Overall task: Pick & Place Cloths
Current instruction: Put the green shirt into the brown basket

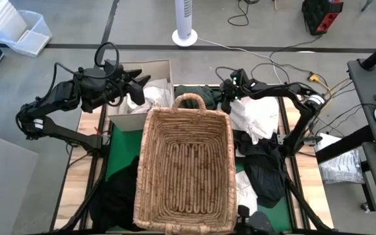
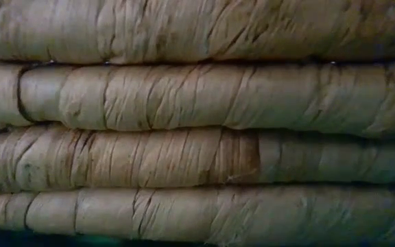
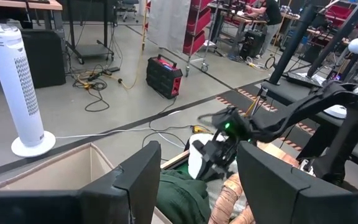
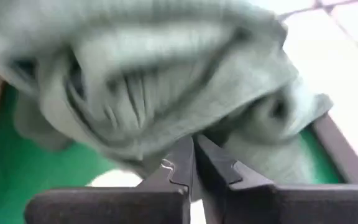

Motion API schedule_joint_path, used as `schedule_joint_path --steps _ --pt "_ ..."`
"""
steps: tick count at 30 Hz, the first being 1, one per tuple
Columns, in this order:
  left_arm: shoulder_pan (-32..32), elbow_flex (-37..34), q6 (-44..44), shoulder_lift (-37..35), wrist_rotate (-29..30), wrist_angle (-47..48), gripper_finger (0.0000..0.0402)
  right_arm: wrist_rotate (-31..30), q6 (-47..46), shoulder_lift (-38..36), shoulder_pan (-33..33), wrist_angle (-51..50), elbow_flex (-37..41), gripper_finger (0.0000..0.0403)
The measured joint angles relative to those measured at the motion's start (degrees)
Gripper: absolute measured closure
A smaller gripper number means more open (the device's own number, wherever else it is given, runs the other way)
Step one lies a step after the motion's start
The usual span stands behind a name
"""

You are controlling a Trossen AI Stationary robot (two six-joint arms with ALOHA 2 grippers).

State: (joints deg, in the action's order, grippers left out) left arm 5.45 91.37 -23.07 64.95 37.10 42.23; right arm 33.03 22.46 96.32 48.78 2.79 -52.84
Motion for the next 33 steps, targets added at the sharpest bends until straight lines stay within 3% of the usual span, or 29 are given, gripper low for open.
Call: schedule_joint_path --steps 7,16,33 --pt "0.0 0.0 0.1 0.0 0.0 0.3 0.0212 0.0 -2.3 -7.2 0.0 0.2 0.0 0.0394" --pt "0.0 0.0 0.0 0.0 0.0 0.3 0.0212 0.0 -4.4 -1.5 0.0 5.2 0.0 0.0376" --pt "0.0 0.0 -1.0 0.0 0.0 0.2 0.0212 -2.1 -1.8 1.2 -0.1 6.0 0.1 0.0170"
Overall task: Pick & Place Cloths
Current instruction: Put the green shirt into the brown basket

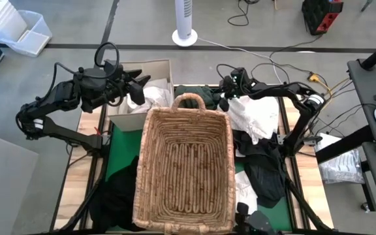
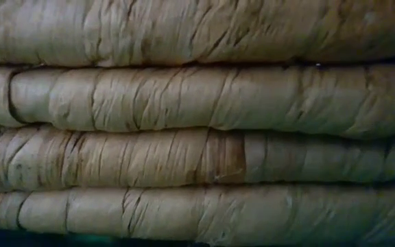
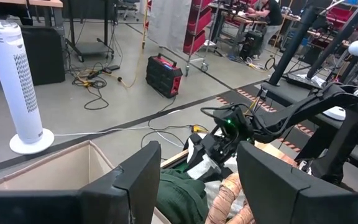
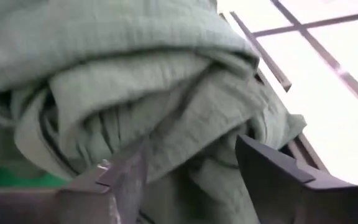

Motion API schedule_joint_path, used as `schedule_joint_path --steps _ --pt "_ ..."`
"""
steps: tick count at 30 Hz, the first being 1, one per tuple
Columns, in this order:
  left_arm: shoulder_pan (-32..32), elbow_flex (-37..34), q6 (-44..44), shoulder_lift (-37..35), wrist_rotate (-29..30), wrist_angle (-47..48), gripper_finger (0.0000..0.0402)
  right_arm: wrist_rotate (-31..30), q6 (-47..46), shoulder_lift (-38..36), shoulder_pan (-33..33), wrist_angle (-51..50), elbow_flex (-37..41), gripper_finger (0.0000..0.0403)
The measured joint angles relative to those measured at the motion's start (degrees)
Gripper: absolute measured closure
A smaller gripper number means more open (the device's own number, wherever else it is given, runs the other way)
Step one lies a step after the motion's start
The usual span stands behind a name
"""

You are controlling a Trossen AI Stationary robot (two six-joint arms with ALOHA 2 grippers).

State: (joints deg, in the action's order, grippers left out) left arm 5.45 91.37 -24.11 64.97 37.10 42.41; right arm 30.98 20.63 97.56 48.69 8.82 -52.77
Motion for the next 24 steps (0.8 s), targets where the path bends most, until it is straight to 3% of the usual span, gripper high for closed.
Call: schedule_joint_path --steps 6,14,19,24 --pt "0.0 0.0 0.0 0.0 0.0 0.0 0.0212 -2.1 4.1 0.6 0.2 -0.2 0.1 0.0138" --pt "0.0 0.0 0.0 0.0 0.3 0.0 0.0212 -2.4 4.5 1.6 0.5 0.0 0.2 0.0139" --pt "0.0 0.0 0.0 0.0 0.5 0.0 0.0212 -2.1 4.1 5.5 0.0 0.0 0.1 0.0170" --pt "0.0 0.0 -0.5 0.0 0.5 0.0 0.0212 -1.9 1.9 7.5 0.0 0.5 -0.2 0.0233"
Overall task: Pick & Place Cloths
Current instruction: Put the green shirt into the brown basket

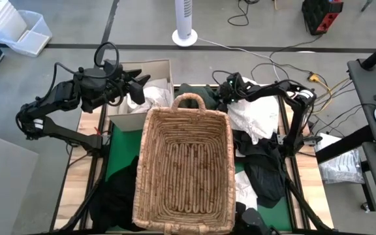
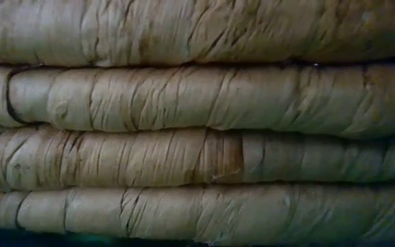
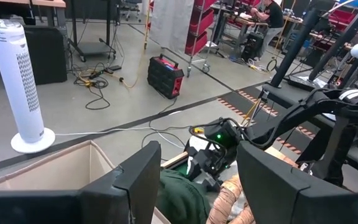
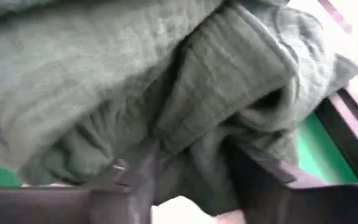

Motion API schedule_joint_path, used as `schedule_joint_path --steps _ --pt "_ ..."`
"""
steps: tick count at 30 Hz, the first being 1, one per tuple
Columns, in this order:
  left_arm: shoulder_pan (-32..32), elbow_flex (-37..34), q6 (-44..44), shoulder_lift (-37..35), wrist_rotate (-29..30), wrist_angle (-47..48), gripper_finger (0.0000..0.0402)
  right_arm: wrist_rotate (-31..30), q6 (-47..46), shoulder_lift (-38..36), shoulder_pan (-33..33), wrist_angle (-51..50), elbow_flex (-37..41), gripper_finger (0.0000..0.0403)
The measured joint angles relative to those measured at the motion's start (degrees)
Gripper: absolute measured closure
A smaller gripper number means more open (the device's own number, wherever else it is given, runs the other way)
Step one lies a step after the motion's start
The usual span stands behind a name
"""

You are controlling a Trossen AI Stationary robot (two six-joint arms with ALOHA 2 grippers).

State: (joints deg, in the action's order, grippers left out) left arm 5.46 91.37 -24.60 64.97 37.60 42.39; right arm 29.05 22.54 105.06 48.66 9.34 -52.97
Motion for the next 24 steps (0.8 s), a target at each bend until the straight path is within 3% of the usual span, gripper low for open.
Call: schedule_joint_path --steps 6,7,24 --pt "0.0 0.0 -0.1 0.0 0.0 0.0 0.0212 0.0 0.3 -1.6 0.0 -0.1 0.0 0.0373" --pt "0.0 0.0 -0.1 0.0 0.0 0.0 0.0212 -0.1 0.3 -1.9 0.0 -0.1 0.0 0.0381" --pt "0.0 0.0 1.5 0.0 0.4 0.1 0.0212 3.0 -2.2 -18.6 1.9 -8.6 0.0 0.0394"
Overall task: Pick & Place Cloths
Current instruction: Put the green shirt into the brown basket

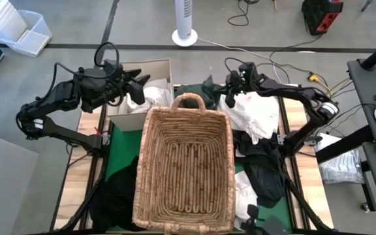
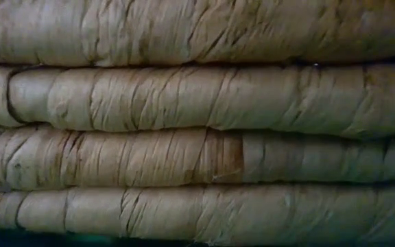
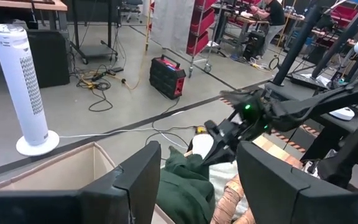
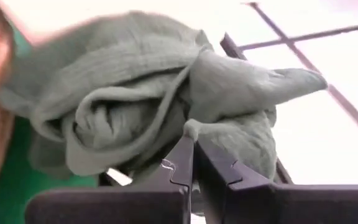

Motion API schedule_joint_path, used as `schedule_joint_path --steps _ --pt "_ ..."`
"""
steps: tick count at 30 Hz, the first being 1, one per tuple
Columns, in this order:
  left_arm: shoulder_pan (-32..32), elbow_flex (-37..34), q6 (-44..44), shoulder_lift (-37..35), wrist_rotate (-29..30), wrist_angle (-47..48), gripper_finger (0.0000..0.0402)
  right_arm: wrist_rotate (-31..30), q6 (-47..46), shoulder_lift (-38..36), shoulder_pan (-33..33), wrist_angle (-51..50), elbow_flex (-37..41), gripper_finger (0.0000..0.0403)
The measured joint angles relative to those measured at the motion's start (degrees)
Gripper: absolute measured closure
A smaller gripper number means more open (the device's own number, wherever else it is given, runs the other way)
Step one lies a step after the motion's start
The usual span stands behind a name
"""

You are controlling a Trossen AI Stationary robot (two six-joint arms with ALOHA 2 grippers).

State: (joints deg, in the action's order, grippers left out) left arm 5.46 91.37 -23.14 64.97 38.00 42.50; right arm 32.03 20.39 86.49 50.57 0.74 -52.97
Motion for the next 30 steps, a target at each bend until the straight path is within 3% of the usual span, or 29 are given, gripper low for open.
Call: schedule_joint_path --steps 15,21,30 --pt "0.0 0.0 2.9 0.0 0.0 0.0 0.0212 0.0 -15.8 -17.5 -0.1 -0.8 -1.5 0.0394" --pt "0.0 0.0 4.1 0.0 -0.3 0.0 0.0212 0.1 -22.3 -20.8 -0.8 -0.7 -8.0 0.0394" --pt "0.0 0.0 6.2 0.0 -5.9 -0.1 0.0212 1.2 -28.7 -20.1 -4.3 -3.7 -21.8 0.0394"
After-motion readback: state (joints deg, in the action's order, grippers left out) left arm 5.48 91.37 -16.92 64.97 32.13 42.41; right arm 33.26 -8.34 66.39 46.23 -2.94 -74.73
